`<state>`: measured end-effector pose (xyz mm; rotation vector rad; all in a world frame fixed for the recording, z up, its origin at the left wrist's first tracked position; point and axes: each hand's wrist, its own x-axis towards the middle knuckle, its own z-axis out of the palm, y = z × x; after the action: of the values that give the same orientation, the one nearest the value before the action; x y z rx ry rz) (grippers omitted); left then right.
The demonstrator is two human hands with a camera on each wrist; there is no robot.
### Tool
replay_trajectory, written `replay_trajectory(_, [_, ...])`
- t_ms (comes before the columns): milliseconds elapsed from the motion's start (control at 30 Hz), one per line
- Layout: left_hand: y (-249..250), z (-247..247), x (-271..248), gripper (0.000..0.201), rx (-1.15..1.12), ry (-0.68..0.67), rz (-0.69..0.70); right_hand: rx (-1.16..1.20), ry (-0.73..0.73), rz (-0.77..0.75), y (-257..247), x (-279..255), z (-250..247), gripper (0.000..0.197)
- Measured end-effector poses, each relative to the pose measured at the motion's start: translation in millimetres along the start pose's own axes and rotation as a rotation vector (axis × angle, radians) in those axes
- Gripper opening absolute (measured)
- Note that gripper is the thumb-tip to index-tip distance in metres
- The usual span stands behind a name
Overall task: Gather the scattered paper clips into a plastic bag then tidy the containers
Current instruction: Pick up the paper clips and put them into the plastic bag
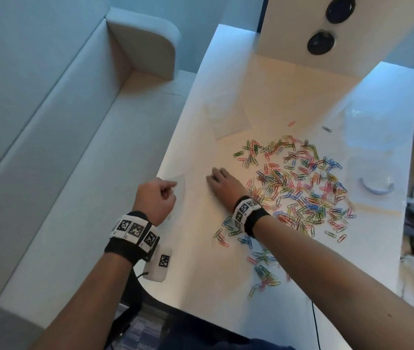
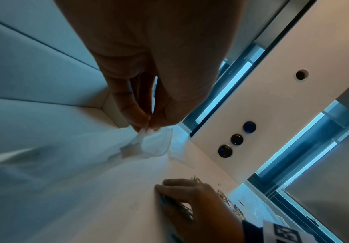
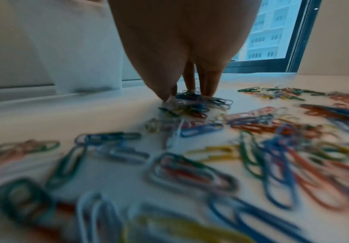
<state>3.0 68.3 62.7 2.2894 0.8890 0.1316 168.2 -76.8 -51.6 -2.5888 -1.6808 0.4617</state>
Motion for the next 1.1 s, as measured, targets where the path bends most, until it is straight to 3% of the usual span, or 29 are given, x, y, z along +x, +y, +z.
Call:
replay_trajectory(200, [-3, 26, -12, 0.027, -0.018, -0.148, -0.022, -0.008, -0.065, -0.015, 17, -16, -8, 0.027])
replay_trajectory(300, [-6, 37, -18, 0.028, -0.016, -0.202, -0.056, 0.162, -0.034, 0.178, 27, -23, -16, 0.017])
replay_trajectory(433, [-7, 48, -21, 0.029, -0.052, -0.256, -0.096, 0.759, 0.211, 0.666, 45, -54, -31, 0.01])
replay_trajectory(500, [-5, 53, -21, 0.029, -0.081, -0.26, -0.105, 1.232, 0.272, 0.831, 46, -72, -36, 0.015])
replay_trajectory(600, [-1, 59, -21, 0.029, -0.111, -0.27, -0.127, 1.879, 0.297, 0.863, 31, -87, -50, 0.017])
replay_trajectory(700, [4, 66, -21, 0.03, -0.16, -0.279, -0.143, 2.113, 0.206, 0.75, 1, -93, -59, 0.018])
replay_trajectory(800, [7, 72, -23, 0.029, -0.24, -0.285, -0.139, 2.083, 0.122, 0.688, -33, -92, -52, 0.022])
replay_trajectory(967, [12, 75, -26, 0.025, -0.346, -0.261, -0.1, 1.558, 0.191, 0.74, -53, -84, -32, 0.016])
replay_trajectory(1100, [15, 74, -28, 0.026, -0.353, -0.272, -0.044, 1.359, 0.126, 0.635, -53, -82, -34, 0.024])
